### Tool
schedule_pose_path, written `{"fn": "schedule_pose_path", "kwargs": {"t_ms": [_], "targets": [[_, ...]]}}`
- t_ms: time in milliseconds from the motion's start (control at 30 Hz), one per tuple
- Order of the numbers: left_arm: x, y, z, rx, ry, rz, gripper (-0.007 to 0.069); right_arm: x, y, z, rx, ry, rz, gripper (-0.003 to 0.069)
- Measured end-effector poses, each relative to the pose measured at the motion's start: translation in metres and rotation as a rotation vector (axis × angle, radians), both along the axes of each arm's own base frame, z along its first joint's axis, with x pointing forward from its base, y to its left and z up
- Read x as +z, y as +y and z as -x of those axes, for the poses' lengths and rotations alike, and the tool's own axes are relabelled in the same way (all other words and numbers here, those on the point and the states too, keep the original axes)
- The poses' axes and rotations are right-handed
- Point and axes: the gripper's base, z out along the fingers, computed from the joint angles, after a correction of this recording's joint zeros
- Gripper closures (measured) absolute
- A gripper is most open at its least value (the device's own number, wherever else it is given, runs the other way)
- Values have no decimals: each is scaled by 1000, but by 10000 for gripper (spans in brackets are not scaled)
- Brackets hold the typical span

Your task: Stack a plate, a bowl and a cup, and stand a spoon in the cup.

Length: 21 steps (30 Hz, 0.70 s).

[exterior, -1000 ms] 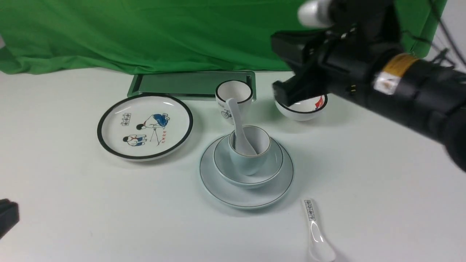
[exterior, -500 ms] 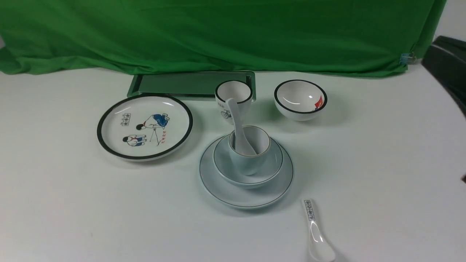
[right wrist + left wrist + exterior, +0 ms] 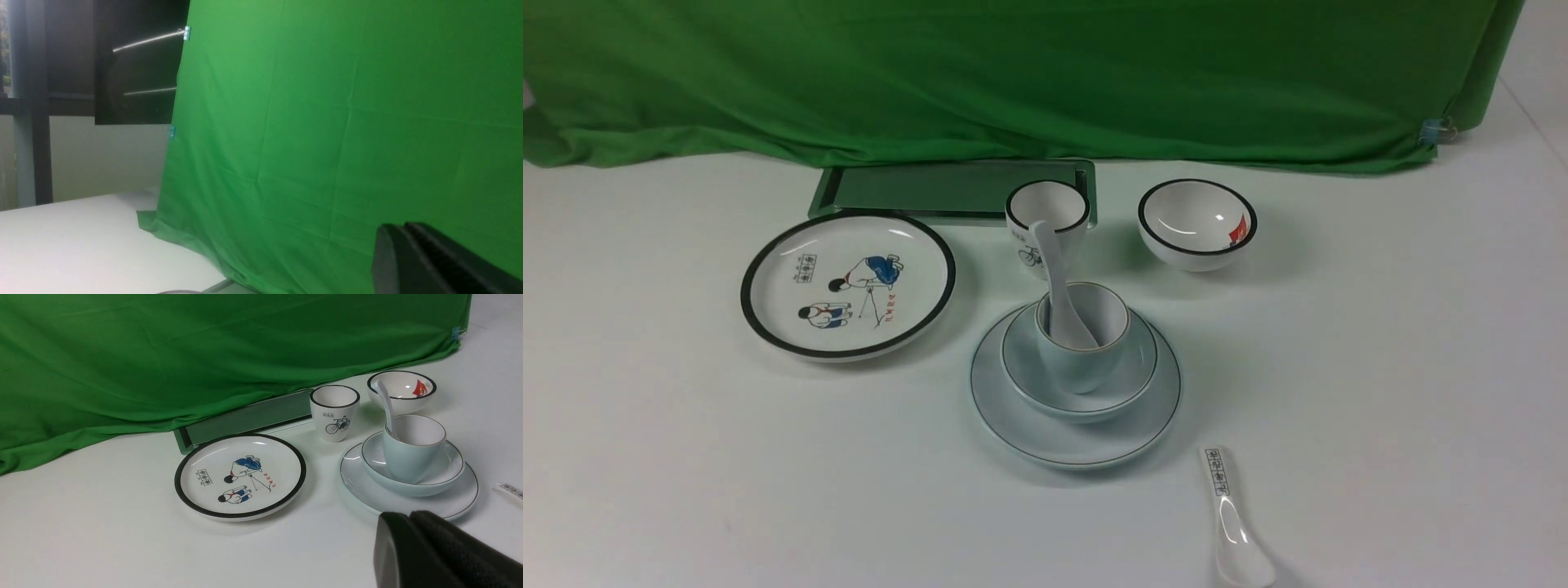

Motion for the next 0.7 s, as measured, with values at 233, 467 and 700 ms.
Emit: {"fn": "schedule_pose_path", "kwargs": {"t_ms": [233, 467, 700], "targets": [[0, 0, 0, 0, 0, 0, 656, -4, -1, 1, 7, 37, -10, 599], [0, 0, 0, 0, 0, -1, 656, -57, -12, 4, -48, 130, 17, 649], [0, 0, 0, 0, 0, -1, 656, -128, -53, 22, -349, 195, 29, 649]]}}
